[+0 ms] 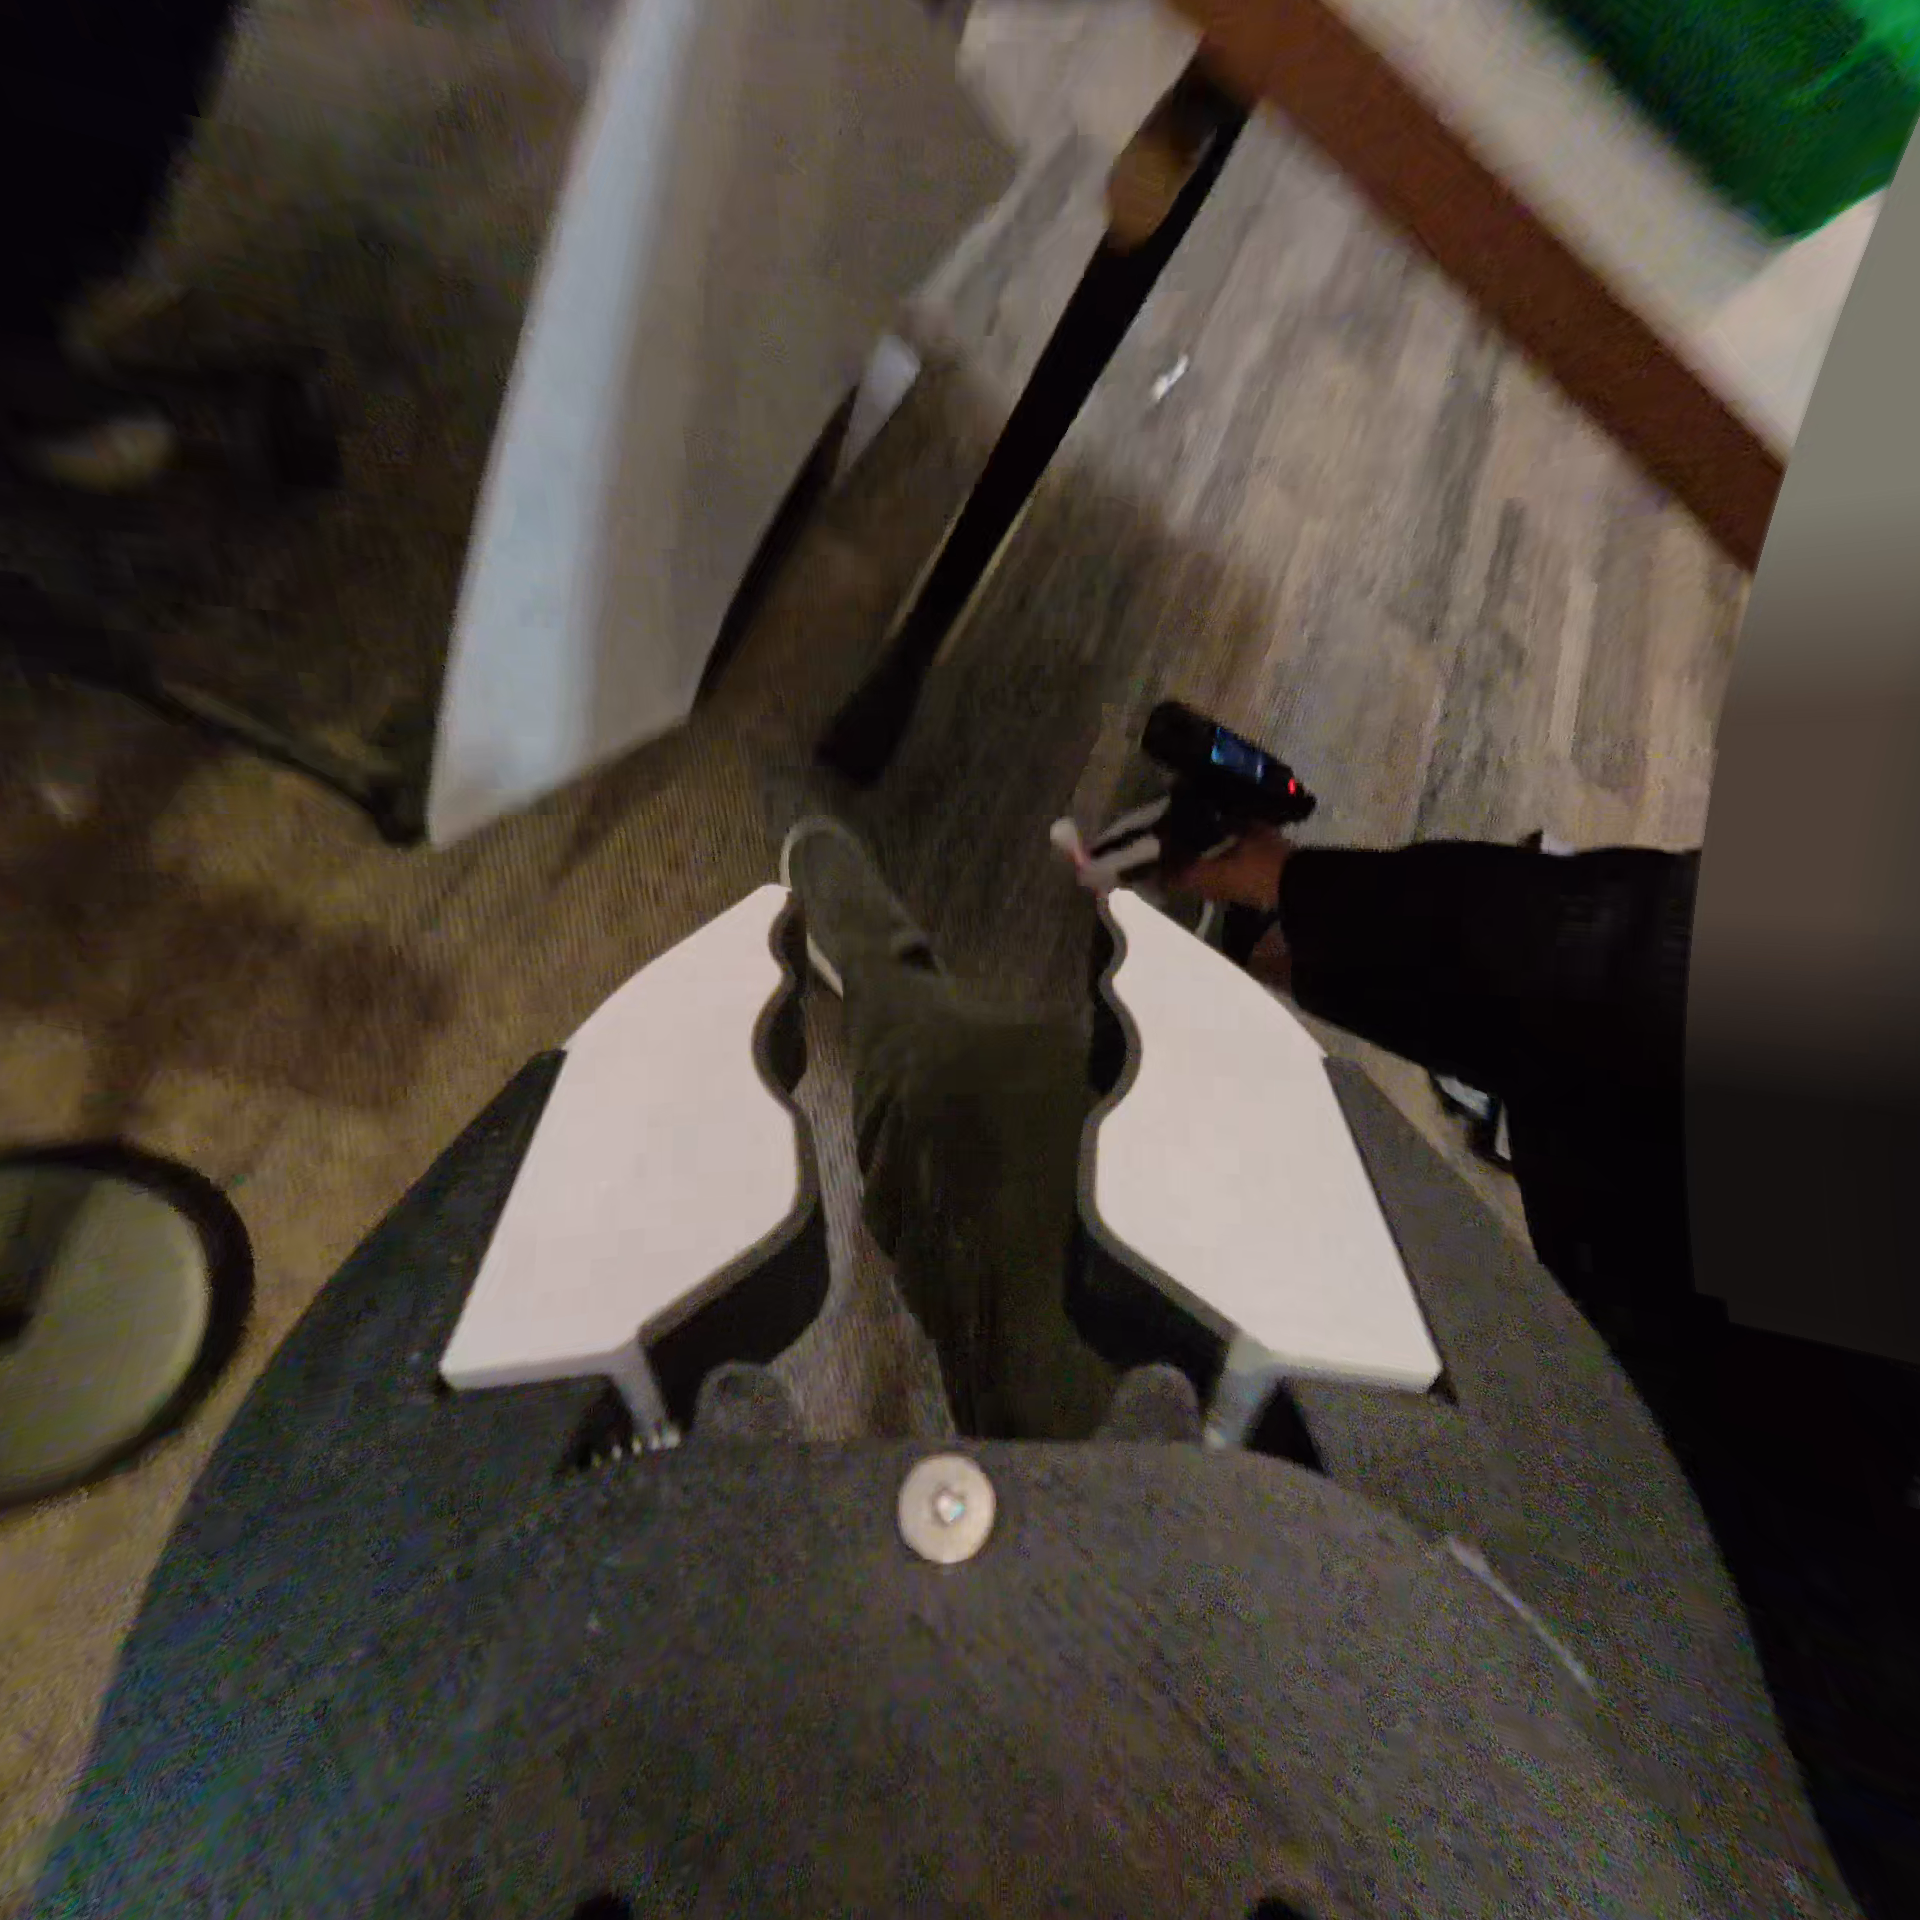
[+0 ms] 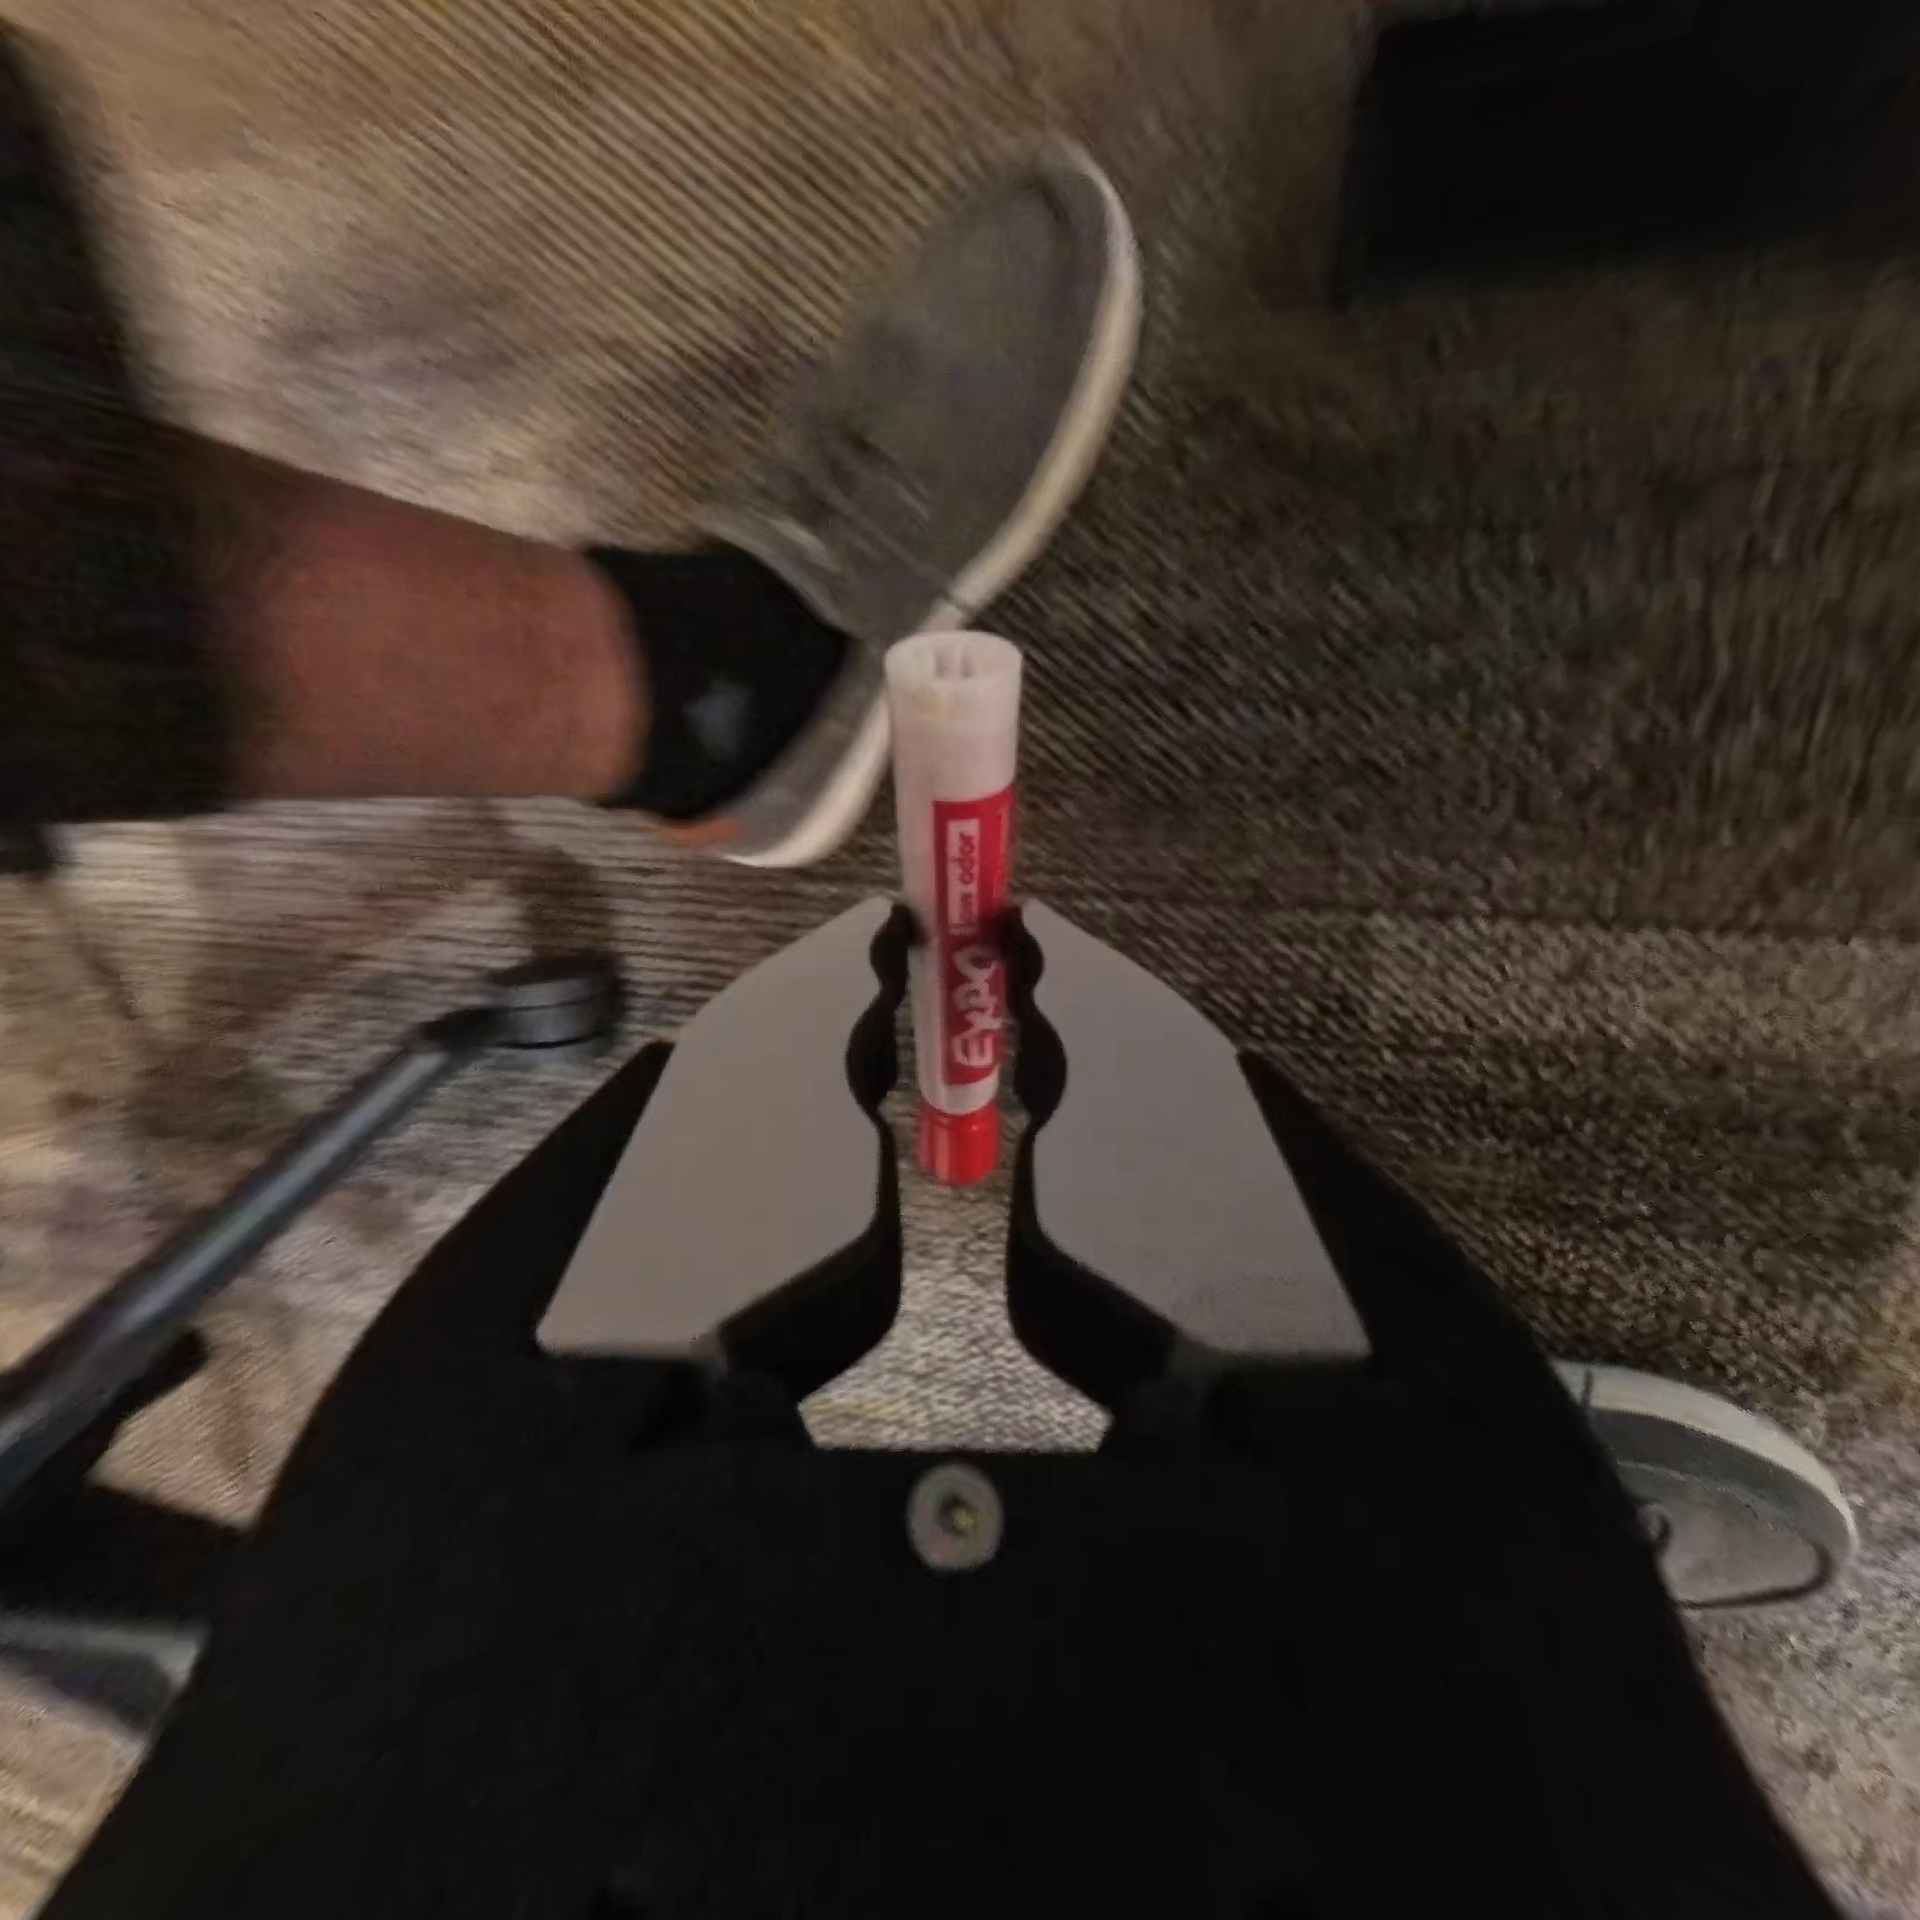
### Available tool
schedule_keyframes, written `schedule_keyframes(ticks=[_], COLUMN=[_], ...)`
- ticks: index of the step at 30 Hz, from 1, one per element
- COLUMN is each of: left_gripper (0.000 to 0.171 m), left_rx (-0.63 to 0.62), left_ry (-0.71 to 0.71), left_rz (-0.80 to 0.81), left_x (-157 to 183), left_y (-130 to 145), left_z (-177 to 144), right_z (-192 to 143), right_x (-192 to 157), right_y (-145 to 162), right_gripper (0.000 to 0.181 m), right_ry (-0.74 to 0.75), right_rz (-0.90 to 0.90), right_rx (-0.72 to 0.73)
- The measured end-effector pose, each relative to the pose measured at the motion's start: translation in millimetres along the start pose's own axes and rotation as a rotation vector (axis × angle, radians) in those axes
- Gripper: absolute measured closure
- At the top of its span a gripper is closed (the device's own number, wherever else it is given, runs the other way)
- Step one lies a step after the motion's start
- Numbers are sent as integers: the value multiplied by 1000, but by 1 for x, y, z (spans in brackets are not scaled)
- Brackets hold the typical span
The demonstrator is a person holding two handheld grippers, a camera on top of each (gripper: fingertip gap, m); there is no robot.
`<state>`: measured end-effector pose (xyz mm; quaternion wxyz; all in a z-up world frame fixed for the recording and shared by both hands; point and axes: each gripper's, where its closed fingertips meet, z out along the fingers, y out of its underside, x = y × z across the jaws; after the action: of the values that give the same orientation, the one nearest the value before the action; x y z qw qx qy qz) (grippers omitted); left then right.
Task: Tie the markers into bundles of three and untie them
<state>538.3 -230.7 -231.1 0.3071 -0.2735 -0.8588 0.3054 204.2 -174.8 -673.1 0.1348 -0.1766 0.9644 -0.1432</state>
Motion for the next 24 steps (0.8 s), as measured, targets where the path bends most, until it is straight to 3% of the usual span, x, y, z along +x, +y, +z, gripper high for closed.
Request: schedule_keyframes(ticks=[2, 5, 7, 9, 11, 14, 16, 19, 21, 24], left_gripper=[117, 117, 120, 146, 146, 136, 123, 120, 108, 103], left_rx=[79, 163, 233, 328, 416, 485, 508, 492, 466, 408], left_ry=[18, -29, -97, -184, -240, -215, -138, -77, -29, 38], left_rz=[111, 280, 351, 398, 437, 402, 359, 347, 366, 447], left_x=[30, 59, 66, 69, 76, 98, 119, 149, 175, 213], left_y=[-24, -35, -42, -51, -60, -73, -82, -83, -79, -66], left_z=[-20, -34, -37, -43, -51, -57, -52, -40, -27, -5], right_z=[-56, -144, -201, -254, -302, -353, -391, -446, -478, -513], right_x=[-58, -151, -207, -252, -281, -291, -272, -259, -248, -230], right_y=[-33, -61, -65, -61, -49, -20, -13, -5, 6, 29], right_gripper=[163, 163, 163, 163, 163, 163, 163, 163, 163, 163], right_ry=[-65, -133, -139, -126, -77, 59, 232, 279, 337, 430], right_rz=[-56, -149, -201, -205, -169, -162, -199, -95, -56, -12], right_rx=[80, 187, 254, 324, 391, 368, 389, 493, 551, 597])
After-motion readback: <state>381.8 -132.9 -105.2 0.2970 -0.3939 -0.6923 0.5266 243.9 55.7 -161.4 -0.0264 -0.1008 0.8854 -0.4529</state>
